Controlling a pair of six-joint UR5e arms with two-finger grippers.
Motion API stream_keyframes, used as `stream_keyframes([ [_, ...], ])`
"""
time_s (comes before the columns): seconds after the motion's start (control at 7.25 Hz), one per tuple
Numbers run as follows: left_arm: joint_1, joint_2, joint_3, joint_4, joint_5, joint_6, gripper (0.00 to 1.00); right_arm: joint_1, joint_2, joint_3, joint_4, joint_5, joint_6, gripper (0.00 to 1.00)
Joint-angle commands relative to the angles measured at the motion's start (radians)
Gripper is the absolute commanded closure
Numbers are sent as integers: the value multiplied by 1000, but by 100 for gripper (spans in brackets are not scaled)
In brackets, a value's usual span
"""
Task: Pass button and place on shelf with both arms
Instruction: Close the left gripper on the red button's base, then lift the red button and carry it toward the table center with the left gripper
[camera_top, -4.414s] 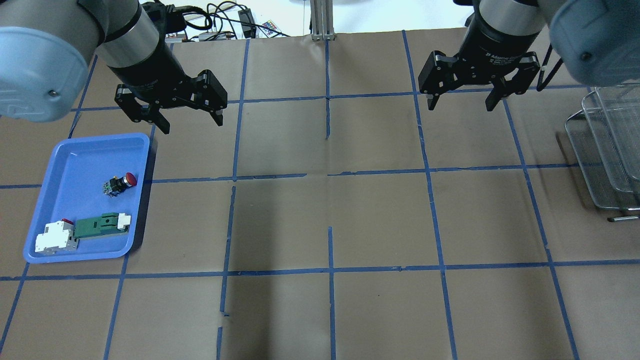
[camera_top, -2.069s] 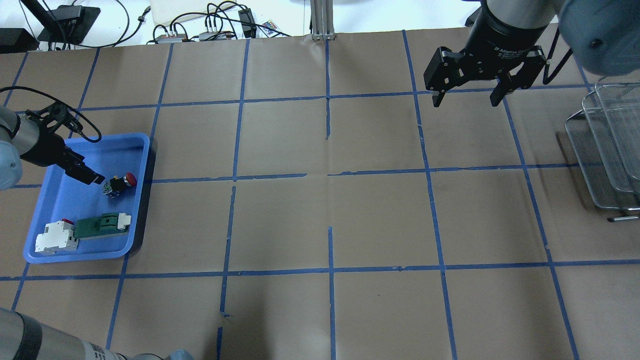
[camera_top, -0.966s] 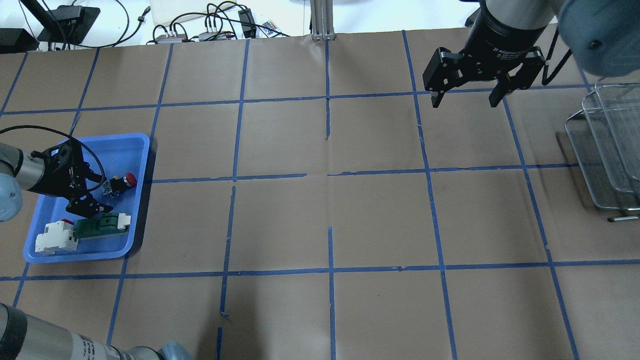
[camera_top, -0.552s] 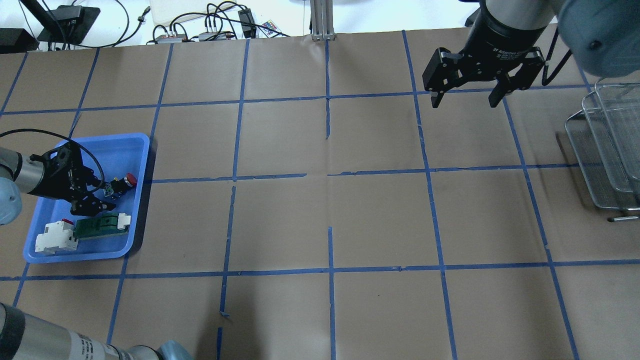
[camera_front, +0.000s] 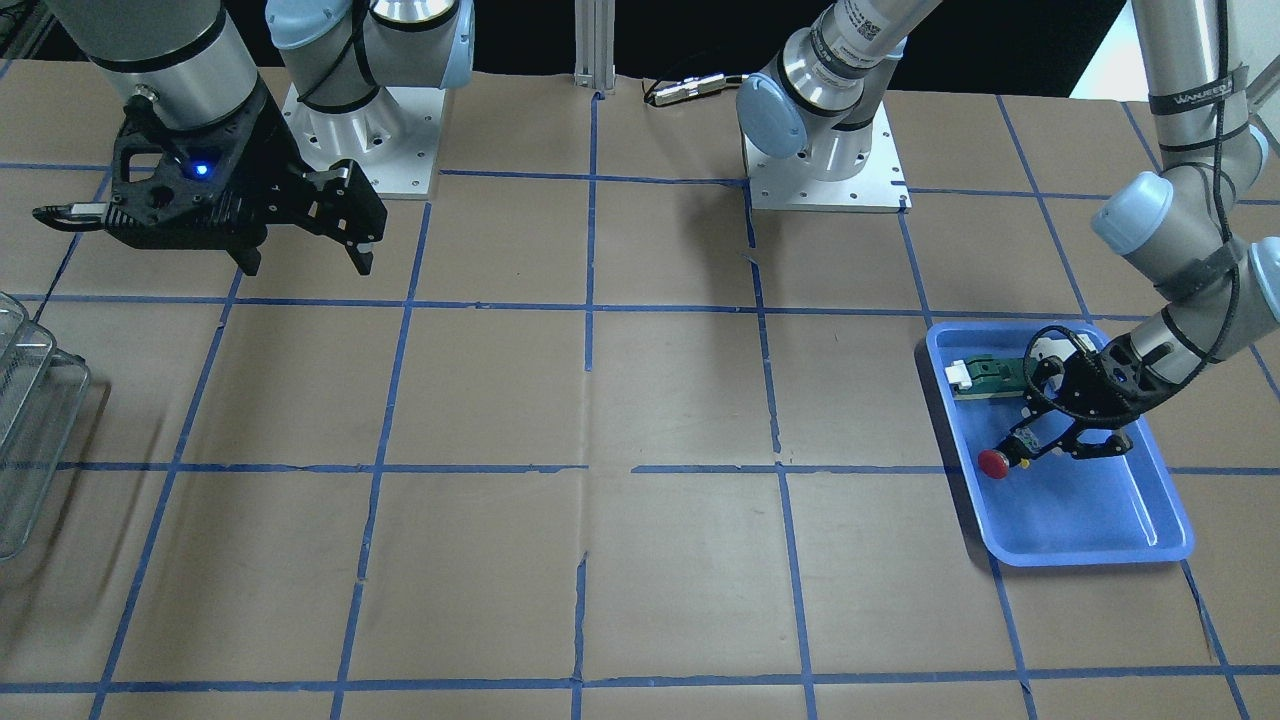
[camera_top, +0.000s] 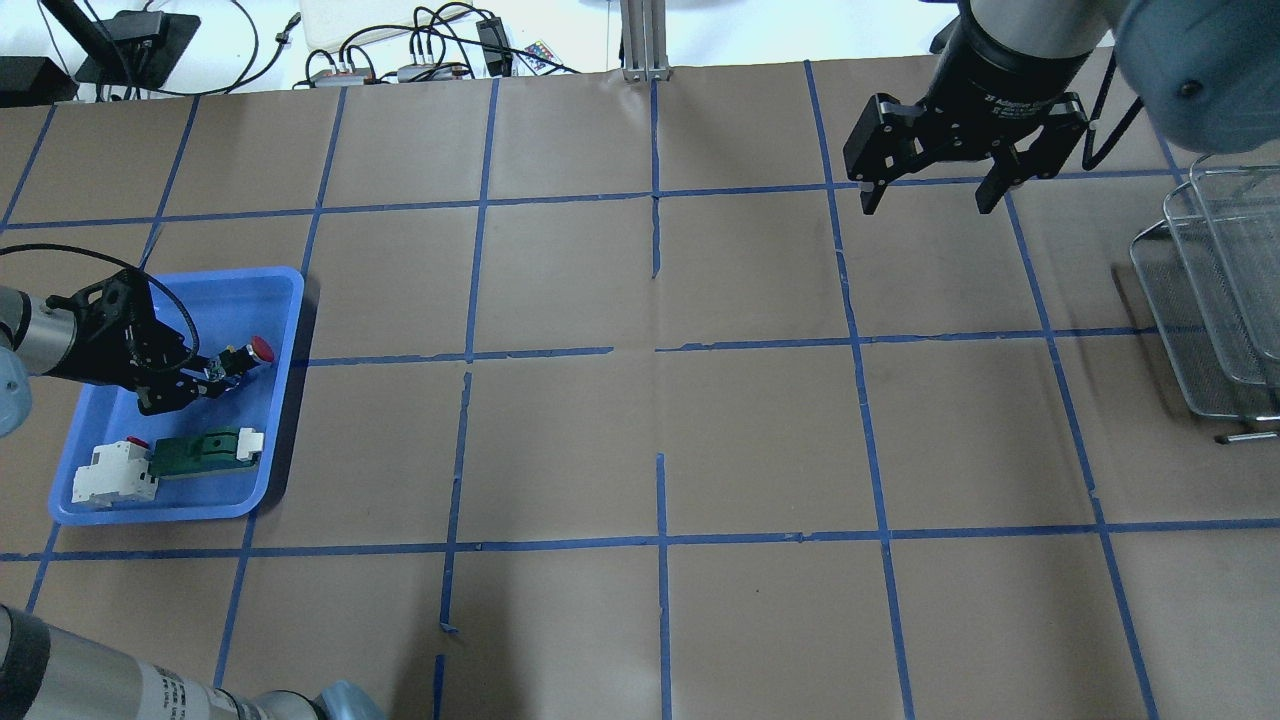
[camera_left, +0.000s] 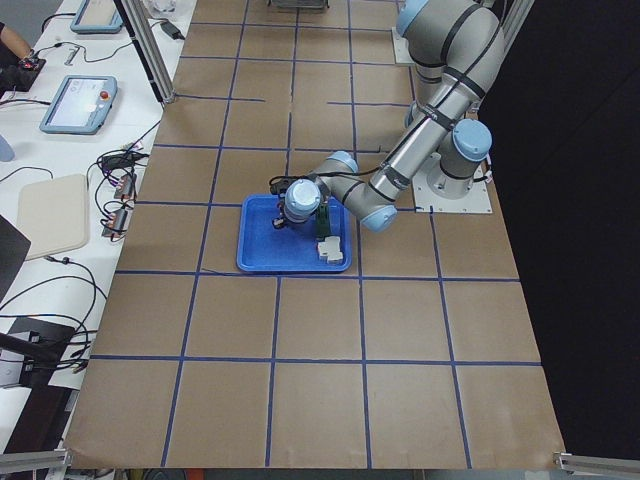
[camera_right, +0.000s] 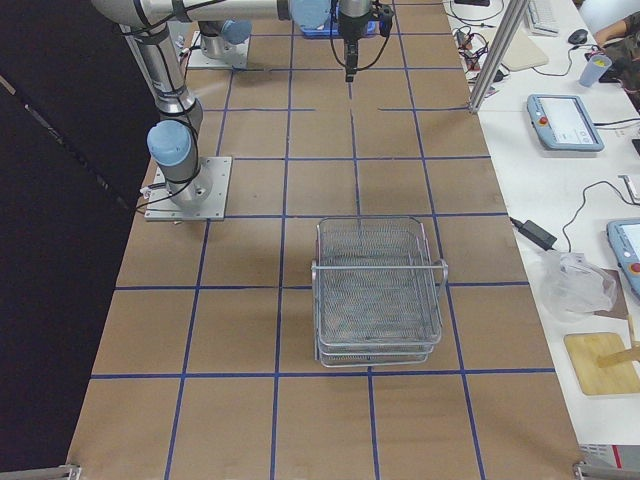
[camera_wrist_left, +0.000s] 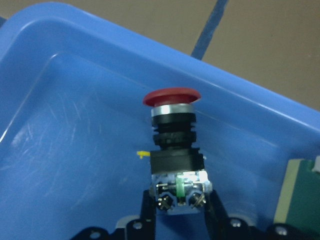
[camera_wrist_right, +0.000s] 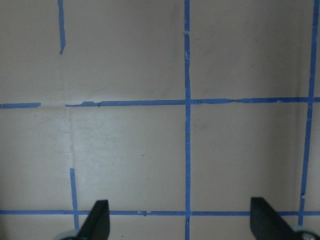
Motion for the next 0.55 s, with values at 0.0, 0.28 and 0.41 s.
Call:
stream_keyframes([
  [0.0, 0, 8, 36, -18, -36, 14, 100, 6, -4, -1, -3, -2, 14, 0],
  [0.28, -52, 43, 158, -253, -117, 44, 100, 3, 0, -2, 0, -2, 10, 0],
  [0.41, -117, 66, 200, -356, -130, 76, 100, 3, -6, -1, -15, -1, 17, 0],
])
